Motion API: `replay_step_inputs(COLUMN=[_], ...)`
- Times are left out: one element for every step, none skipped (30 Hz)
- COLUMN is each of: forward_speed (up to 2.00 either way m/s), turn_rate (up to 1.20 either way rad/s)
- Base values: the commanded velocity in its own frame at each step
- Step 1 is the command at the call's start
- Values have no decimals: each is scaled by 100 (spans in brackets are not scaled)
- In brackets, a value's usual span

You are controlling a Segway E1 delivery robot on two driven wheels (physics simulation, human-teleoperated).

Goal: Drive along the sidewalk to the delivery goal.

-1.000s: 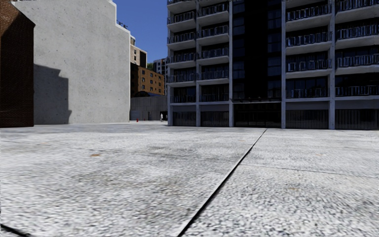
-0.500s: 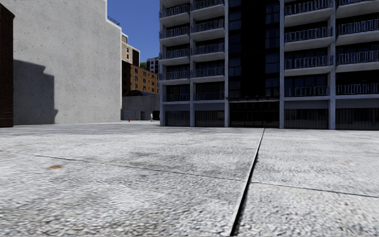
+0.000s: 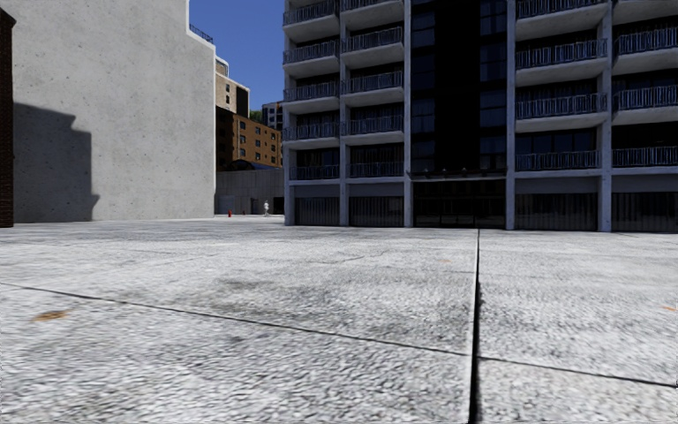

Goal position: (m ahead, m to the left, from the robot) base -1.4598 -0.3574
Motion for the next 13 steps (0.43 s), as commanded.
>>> replay_step_inputs(forward_speed=[0, 0, 0, 0, 0, 0, 0, 0, 0, 0, 0, 0, 0], turn_rate=[0, 0, 0, 0, 0, 0, 0, 0, 0, 0, 0, 0, 0])
